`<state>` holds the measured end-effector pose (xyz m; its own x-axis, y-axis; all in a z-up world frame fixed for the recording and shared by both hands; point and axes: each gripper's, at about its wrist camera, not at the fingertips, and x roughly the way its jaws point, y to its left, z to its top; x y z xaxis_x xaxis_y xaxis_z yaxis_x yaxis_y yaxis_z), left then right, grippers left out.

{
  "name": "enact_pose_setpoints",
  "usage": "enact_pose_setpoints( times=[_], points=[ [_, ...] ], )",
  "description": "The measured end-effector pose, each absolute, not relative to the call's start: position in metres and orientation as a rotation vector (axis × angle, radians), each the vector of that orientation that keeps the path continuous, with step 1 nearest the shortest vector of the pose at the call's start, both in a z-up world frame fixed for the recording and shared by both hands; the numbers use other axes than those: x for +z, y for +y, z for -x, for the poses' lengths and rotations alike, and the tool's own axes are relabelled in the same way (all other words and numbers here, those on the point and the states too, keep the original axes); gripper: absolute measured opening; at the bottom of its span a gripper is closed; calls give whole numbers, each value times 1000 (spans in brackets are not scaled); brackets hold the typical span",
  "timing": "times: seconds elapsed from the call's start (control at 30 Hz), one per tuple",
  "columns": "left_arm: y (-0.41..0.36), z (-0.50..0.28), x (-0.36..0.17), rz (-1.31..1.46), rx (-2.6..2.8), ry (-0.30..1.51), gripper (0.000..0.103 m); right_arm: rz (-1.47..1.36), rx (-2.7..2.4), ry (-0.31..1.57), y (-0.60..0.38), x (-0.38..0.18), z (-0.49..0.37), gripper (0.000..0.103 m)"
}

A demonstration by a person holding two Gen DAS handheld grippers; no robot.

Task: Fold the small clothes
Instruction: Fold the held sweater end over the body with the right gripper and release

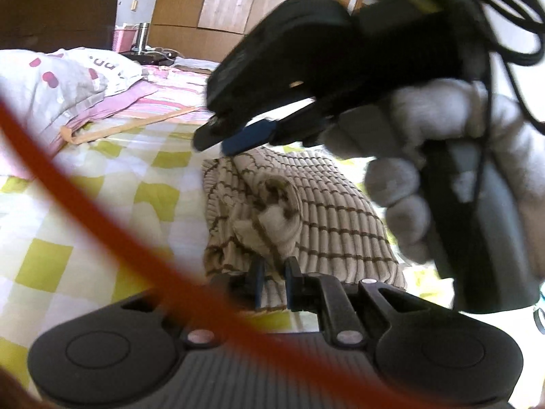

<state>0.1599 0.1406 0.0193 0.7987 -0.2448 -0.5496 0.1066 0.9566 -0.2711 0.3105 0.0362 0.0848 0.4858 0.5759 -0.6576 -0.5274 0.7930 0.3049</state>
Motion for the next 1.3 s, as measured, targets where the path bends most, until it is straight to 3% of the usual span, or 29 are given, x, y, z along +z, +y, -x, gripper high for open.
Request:
enact_pose_setpoints(
  times=[0.27, 0.6, 1.3],
  points=[
    [148, -150, 30, 235, -144, 592, 27, -74, 623, 765, 6, 102, -299, 23],
    [143, -155, 41, 159, -115, 520, 29, -5, 536, 797, -26, 67, -281, 23],
    [143, -192, 0, 112, -50, 675, 30, -16, 582, 853, -24, 24, -274, 23]
  ],
)
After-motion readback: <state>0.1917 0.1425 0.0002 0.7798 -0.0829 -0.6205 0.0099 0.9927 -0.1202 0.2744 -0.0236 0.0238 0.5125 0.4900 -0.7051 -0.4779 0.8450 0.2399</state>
